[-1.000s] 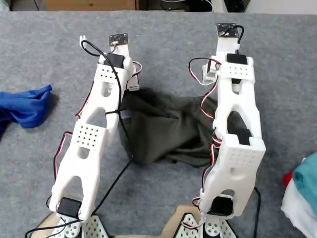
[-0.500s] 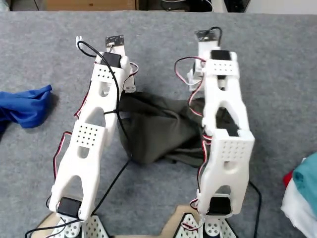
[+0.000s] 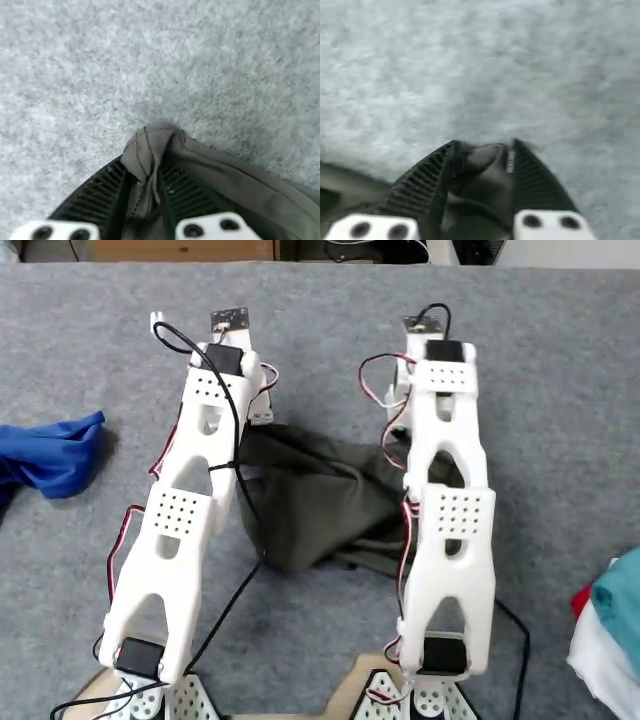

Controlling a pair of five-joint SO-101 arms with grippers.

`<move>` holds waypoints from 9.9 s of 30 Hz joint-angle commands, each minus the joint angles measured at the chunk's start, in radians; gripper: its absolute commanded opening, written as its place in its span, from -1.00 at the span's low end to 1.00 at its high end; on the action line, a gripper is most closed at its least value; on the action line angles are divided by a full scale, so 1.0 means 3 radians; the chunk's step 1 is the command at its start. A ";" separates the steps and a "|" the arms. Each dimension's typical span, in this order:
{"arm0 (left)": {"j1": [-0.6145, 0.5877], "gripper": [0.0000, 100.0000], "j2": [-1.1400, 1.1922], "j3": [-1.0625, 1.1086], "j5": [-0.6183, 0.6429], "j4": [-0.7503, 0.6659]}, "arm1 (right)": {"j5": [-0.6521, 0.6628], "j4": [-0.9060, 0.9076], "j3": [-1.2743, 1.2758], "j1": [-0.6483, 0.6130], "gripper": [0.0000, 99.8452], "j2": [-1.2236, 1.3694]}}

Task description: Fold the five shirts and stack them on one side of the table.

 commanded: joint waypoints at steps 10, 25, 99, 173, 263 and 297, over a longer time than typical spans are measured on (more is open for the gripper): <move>-0.0061 -0.96 -0.0309 -0.0199 -0.0005 0.0072 | -0.0036 0.0598 -0.1307 0.0166 -0.99 0.0401; 0.0077 -0.96 -0.1598 -0.0169 -0.0215 0.0133 | -0.0138 0.0598 -0.1266 0.0580 -0.99 -0.1424; -0.1263 -0.96 -0.6345 0.4030 -0.0609 -0.0552 | 0.0036 -0.2071 0.1164 0.0565 -0.99 -0.5127; -0.1268 -0.96 -0.6554 0.7595 -0.0716 -0.2905 | 0.0041 -0.2092 0.4299 0.0713 -0.99 -0.5199; -0.0977 -0.96 -0.6585 0.8439 -0.0731 -0.2521 | -0.0210 -0.3677 0.7240 -0.0627 -0.71 -0.5669; -0.0972 -0.96 -0.6585 0.8551 -0.0716 -0.2460 | -0.0179 -0.2424 0.6017 -0.1082 -0.71 -0.6421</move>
